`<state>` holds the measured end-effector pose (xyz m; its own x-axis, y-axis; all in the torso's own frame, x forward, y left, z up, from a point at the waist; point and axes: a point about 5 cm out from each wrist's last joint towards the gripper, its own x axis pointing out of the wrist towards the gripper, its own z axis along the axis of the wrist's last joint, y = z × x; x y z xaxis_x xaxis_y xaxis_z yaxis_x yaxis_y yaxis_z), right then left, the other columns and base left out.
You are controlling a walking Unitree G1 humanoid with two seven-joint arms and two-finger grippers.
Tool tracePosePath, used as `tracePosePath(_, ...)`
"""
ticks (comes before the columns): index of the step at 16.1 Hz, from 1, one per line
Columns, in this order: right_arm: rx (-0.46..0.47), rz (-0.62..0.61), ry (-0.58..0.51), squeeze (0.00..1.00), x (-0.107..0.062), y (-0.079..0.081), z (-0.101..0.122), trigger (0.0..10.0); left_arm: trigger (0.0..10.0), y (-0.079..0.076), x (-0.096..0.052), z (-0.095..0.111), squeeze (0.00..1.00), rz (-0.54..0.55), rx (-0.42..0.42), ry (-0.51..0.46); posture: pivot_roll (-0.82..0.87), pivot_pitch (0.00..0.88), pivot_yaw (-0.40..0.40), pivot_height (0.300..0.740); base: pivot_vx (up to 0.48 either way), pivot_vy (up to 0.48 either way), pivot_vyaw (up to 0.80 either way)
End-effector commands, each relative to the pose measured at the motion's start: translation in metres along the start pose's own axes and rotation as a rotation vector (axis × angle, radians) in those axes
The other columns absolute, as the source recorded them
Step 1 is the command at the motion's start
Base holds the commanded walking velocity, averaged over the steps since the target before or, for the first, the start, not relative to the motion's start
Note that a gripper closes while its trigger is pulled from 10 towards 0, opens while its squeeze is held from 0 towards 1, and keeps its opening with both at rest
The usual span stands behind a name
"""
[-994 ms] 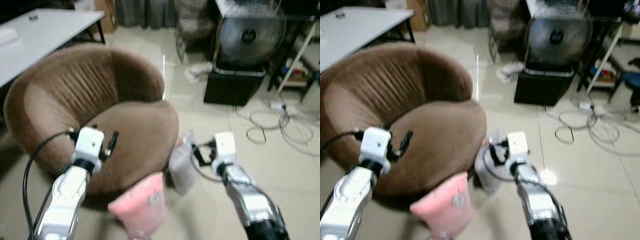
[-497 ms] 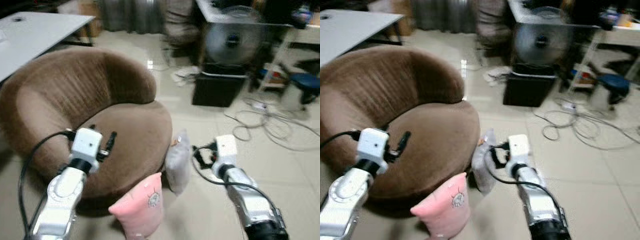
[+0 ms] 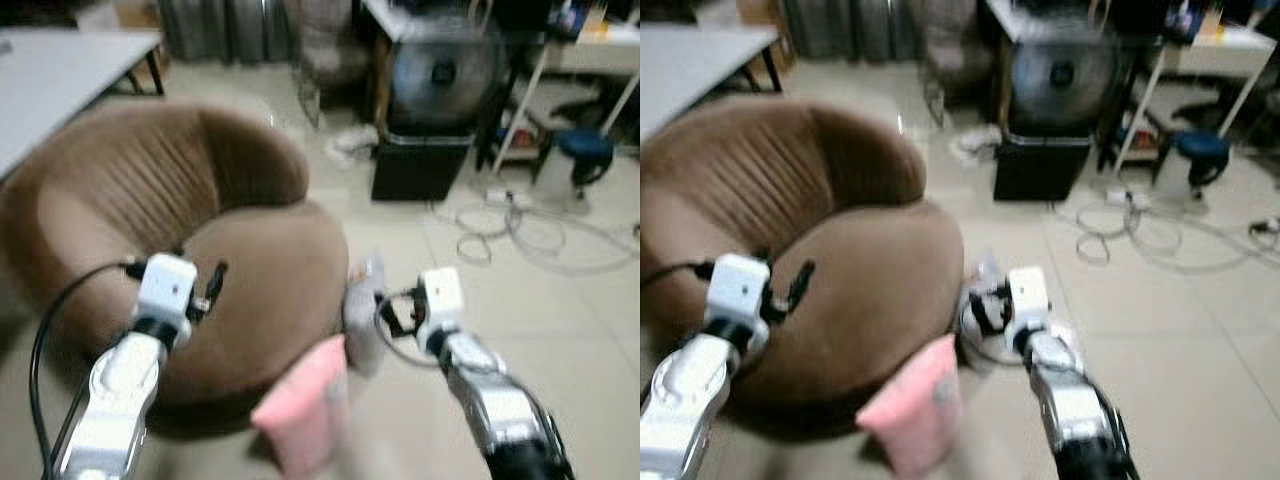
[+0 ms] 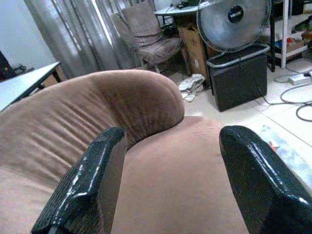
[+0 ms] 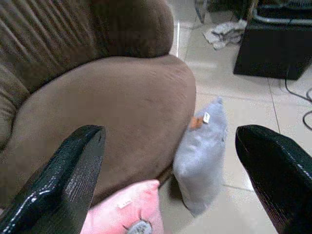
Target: Move the pillow to the sofa from floor
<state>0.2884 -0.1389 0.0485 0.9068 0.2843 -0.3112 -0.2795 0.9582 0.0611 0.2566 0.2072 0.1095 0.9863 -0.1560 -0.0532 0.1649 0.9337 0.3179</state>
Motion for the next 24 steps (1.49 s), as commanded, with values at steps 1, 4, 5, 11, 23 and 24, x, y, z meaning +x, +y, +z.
tracePosePath(1, 0.003, -0.023, 0.001, 0.0, -0.003, -0.009, -0.001, 10.0, 10.0, -0.005, 0.001, 0.002, 0.0, -0.023, -0.005, -0.008, 0.15, 0.0, 0.027, 0.74, 0.0, 0.439, -0.66)
tracePosePath(4, 0.018, -0.041, -0.001, 0.0, -0.006, -0.011, -0.002, 10.0, 10.0, -0.009, 0.003, 0.005, 0.0, -0.05, 0.041, -0.023, 0.15, 0.0, 0.031, 0.74, 0.0, 0.275, -0.75)
tracePosePath(5, 0.018, -0.045, -0.002, 0.0, -0.007, -0.011, -0.003, 10.0, 10.0, -0.011, 0.005, 0.005, 0.0, -0.062, 0.066, -0.024, 0.15, 0.0, 0.031, 0.74, 0.0, 0.0, -0.75)
tracePosePath(11, 0.001, -0.069, 0.012, 0.0, -0.004, -0.014, -0.001, 10.0, 10.0, -0.011, 0.006, 0.004, 0.0, -0.049, 0.078, -0.024, 0.15, 0.0, 0.032, 0.74, 0.0, -0.381, -0.2)
tracePosePath(23, -0.136, 0.077, 0.098, 0.0, 0.009, -0.001, -0.013, 10.0, 10.0, -0.013, -0.007, -0.025, 0.0, 0.029, -0.057, 0.054, 0.18, 0.0, -0.02, 0.74, 0.044, 0.0, -0.11)
tracePosePath(24, -0.146, 0.098, 0.102, 0.0, 0.011, 0.002, -0.013, 10.0, 10.0, -0.013, -0.009, -0.026, 0.0, 0.026, -0.056, 0.058, 0.18, 0.0, -0.02, 0.74, 0.274, 0.0, 0.0)
